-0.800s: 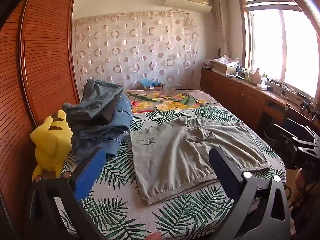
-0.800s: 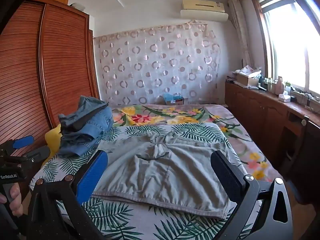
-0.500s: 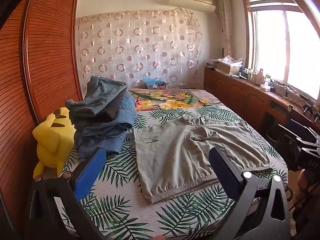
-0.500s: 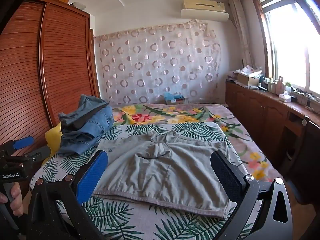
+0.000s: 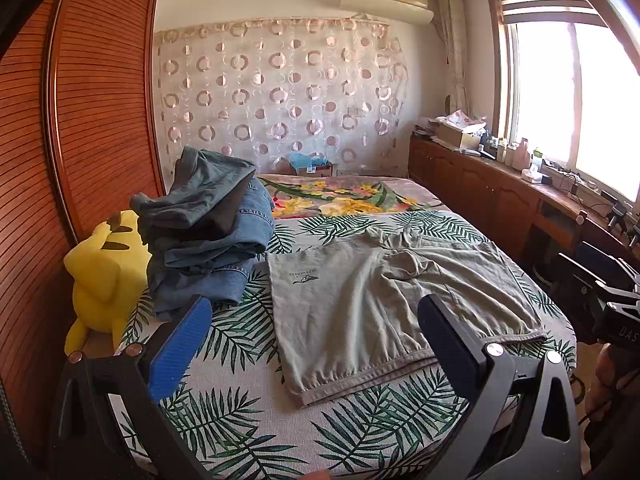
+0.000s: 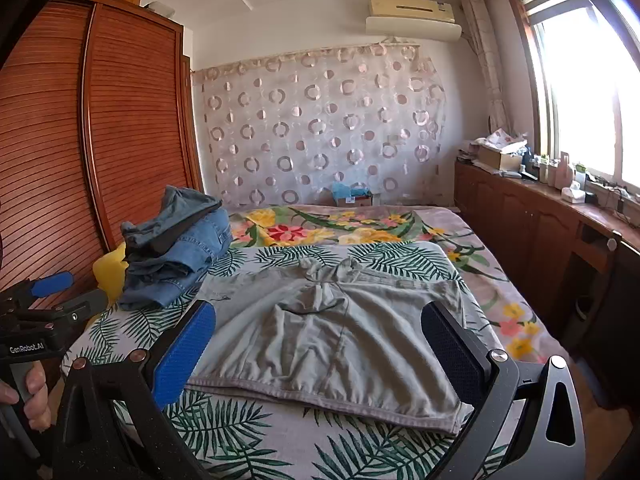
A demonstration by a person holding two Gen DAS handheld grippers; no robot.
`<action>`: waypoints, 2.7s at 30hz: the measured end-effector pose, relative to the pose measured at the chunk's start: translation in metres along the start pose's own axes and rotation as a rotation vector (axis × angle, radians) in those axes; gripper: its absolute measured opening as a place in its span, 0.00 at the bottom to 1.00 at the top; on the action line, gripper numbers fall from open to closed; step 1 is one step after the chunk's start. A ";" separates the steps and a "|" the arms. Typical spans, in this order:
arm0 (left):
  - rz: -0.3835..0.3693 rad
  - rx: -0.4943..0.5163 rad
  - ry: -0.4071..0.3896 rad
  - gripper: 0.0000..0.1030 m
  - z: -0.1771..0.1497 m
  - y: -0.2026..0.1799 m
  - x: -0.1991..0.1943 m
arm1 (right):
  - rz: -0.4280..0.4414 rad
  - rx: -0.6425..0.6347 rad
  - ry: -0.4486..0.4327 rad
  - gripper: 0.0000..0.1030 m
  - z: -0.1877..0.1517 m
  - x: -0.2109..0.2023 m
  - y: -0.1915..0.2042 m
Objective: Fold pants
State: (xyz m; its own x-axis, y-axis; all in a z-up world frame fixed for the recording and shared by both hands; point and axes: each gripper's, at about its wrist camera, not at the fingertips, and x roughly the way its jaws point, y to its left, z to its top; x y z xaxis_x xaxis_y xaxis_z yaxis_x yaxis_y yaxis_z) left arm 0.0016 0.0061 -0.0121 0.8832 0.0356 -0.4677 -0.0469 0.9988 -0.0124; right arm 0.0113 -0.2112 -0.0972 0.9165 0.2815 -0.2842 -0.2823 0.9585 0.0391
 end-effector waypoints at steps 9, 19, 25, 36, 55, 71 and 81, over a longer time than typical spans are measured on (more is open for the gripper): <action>0.003 -0.001 -0.001 1.00 0.000 0.000 0.000 | -0.002 0.003 -0.003 1.00 0.000 -0.002 -0.001; 0.002 -0.002 -0.001 1.00 0.001 0.001 0.000 | -0.001 0.000 -0.003 1.00 0.000 -0.003 -0.001; 0.003 -0.001 -0.002 1.00 0.001 -0.001 -0.001 | -0.002 0.000 -0.003 1.00 0.000 -0.003 -0.001; 0.002 0.002 -0.007 1.00 0.001 -0.003 -0.001 | -0.001 -0.002 -0.006 1.00 0.001 -0.002 0.000; 0.001 0.002 -0.007 1.00 0.002 -0.005 -0.001 | -0.002 -0.001 -0.005 1.00 0.001 -0.002 -0.001; -0.004 0.008 -0.006 1.00 0.006 -0.014 -0.003 | 0.001 -0.002 -0.004 1.00 0.000 -0.002 -0.001; -0.033 0.060 -0.007 1.00 0.002 -0.027 0.011 | -0.021 0.001 0.011 1.00 -0.003 0.007 -0.012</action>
State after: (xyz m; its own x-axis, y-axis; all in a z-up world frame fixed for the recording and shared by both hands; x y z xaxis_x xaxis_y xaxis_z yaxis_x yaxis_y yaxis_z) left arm 0.0134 -0.0209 -0.0150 0.8871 0.0030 -0.4616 0.0097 0.9996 0.0251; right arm 0.0205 -0.2211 -0.1026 0.9192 0.2609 -0.2950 -0.2629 0.9642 0.0337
